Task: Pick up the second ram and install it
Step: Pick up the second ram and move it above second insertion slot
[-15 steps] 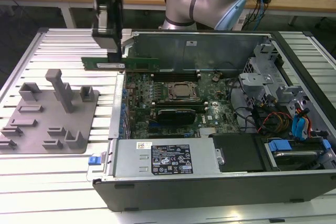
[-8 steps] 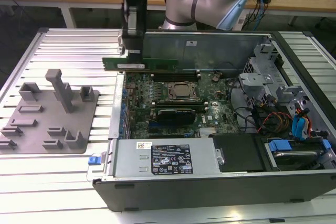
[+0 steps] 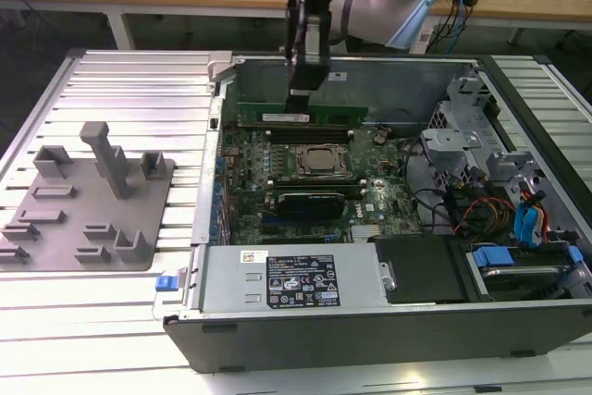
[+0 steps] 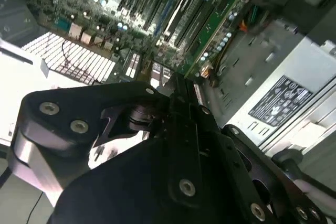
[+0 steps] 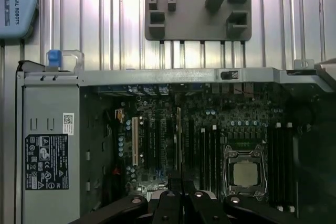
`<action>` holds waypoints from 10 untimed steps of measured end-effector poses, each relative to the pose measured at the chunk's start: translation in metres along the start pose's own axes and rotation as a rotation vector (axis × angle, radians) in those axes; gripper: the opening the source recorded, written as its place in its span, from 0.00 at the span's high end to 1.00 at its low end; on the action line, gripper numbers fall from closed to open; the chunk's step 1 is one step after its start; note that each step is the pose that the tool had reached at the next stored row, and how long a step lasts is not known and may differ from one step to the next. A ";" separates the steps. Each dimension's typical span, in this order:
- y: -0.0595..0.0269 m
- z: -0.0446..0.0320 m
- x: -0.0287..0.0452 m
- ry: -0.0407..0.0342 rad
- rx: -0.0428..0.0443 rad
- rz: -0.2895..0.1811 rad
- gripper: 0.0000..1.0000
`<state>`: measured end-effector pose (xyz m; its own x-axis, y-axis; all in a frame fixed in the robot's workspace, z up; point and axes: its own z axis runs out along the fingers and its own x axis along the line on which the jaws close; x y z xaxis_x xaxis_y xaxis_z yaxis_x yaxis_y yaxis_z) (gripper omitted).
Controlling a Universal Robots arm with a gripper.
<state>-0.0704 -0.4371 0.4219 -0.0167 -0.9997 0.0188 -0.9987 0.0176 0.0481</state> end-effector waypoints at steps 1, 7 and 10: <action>-0.0040 0.0000 -0.0001 0.0000 -0.0009 0.000 0.91; -0.0129 0.0002 -0.0003 -0.0003 -0.0026 -0.001 0.91; -0.0133 0.0040 -0.0010 -0.0089 -0.0026 -0.018 0.91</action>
<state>-0.0572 -0.4364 0.4172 0.0005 -1.0000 0.0091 -0.9987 0.0000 0.0509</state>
